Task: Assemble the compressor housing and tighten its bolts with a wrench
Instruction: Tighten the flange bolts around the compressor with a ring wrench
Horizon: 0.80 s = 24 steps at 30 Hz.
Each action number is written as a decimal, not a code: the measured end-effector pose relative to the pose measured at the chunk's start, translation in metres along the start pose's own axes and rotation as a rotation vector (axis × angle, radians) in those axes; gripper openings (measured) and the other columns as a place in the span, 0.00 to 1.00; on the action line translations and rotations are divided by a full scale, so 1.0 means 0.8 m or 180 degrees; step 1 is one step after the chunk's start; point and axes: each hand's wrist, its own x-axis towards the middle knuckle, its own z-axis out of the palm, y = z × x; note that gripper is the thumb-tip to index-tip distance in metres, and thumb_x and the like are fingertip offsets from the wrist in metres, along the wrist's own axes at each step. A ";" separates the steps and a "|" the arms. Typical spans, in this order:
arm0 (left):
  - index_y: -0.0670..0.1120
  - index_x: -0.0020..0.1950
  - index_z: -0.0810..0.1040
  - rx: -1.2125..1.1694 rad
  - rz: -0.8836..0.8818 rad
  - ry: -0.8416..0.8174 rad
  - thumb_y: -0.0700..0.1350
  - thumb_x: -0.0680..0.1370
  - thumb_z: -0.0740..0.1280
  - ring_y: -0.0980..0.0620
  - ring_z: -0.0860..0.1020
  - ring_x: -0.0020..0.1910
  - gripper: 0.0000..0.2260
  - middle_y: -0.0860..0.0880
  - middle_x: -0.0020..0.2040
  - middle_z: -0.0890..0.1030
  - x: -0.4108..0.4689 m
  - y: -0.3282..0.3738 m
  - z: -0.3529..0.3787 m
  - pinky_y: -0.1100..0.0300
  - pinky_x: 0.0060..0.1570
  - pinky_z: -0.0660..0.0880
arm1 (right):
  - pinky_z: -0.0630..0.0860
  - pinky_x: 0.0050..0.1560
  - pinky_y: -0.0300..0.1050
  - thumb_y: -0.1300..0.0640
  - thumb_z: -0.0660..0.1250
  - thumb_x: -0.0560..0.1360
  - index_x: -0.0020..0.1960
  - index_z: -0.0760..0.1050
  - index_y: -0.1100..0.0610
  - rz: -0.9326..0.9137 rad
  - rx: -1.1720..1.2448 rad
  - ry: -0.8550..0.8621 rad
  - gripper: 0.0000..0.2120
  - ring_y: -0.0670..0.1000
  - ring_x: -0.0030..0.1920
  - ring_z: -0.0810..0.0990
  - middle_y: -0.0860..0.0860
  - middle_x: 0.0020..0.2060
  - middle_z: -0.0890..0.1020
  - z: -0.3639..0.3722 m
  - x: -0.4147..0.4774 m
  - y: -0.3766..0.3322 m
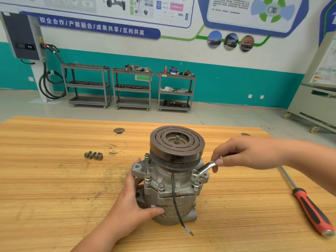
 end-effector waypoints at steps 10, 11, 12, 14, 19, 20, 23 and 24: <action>0.77 0.65 0.49 0.0070 0.0027 0.0006 0.64 0.53 0.78 0.63 0.69 0.67 0.50 0.62 0.67 0.70 -0.002 0.007 0.000 0.54 0.68 0.68 | 0.67 0.41 0.36 0.46 0.60 0.78 0.46 0.79 0.38 0.0417 -0.0219 -0.0838 0.09 0.43 0.35 0.68 0.41 0.30 0.70 -0.016 0.019 -0.012; 0.78 0.64 0.48 0.0087 0.0039 0.0010 0.64 0.53 0.78 0.64 0.69 0.66 0.50 0.62 0.67 0.70 -0.002 0.008 0.000 0.55 0.68 0.68 | 0.67 0.41 0.36 0.46 0.60 0.78 0.47 0.79 0.38 0.0429 -0.0199 -0.0863 0.09 0.44 0.35 0.68 0.42 0.31 0.69 -0.016 0.020 -0.011; 0.80 0.62 0.48 0.0107 0.0045 0.0010 0.64 0.53 0.78 0.65 0.69 0.66 0.49 0.62 0.67 0.70 -0.003 0.009 0.000 0.58 0.67 0.67 | 0.67 0.41 0.37 0.46 0.60 0.78 0.48 0.80 0.40 0.0449 -0.0154 -0.0884 0.09 0.45 0.35 0.67 0.43 0.30 0.69 -0.016 0.020 -0.010; 0.80 0.61 0.49 0.0114 0.0032 0.0003 0.64 0.53 0.78 0.66 0.69 0.65 0.48 0.63 0.66 0.71 -0.003 0.009 0.000 0.62 0.65 0.67 | 0.68 0.40 0.38 0.47 0.60 0.79 0.50 0.81 0.43 0.0542 0.0052 -0.1009 0.10 0.46 0.34 0.68 0.44 0.29 0.69 -0.017 0.018 -0.007; 0.76 0.62 0.52 0.0091 -0.0032 0.0010 0.64 0.53 0.77 0.66 0.70 0.64 0.47 0.64 0.64 0.71 -0.003 0.011 0.001 0.64 0.63 0.67 | 0.78 0.30 0.39 0.52 0.60 0.78 0.48 0.76 0.60 0.0693 0.1971 -0.1799 0.12 0.46 0.26 0.78 0.48 0.27 0.77 0.010 -0.003 -0.003; 0.78 0.60 0.52 0.0090 -0.0032 0.0011 0.64 0.52 0.77 0.66 0.70 0.64 0.45 0.63 0.64 0.71 -0.003 0.011 0.001 0.64 0.62 0.67 | 0.78 0.28 0.38 0.53 0.60 0.77 0.45 0.75 0.60 0.0659 0.2624 -0.1874 0.11 0.46 0.26 0.80 0.50 0.27 0.79 0.023 -0.007 -0.004; 0.80 0.58 0.52 0.0081 0.0000 0.0014 0.64 0.52 0.77 0.64 0.70 0.64 0.45 0.63 0.64 0.71 -0.003 0.012 0.001 0.61 0.64 0.68 | 0.78 0.25 0.38 0.55 0.61 0.75 0.40 0.77 0.58 0.0456 0.4161 -0.1640 0.10 0.50 0.28 0.82 0.54 0.29 0.81 0.071 -0.023 -0.015; 0.80 0.58 0.51 0.0084 0.0017 0.0008 0.64 0.52 0.77 0.65 0.70 0.64 0.45 0.64 0.64 0.70 -0.003 0.013 0.001 0.61 0.64 0.68 | 0.77 0.24 0.39 0.56 0.61 0.76 0.38 0.78 0.59 0.0446 0.4569 -0.1397 0.12 0.52 0.28 0.82 0.57 0.29 0.81 0.086 -0.027 -0.024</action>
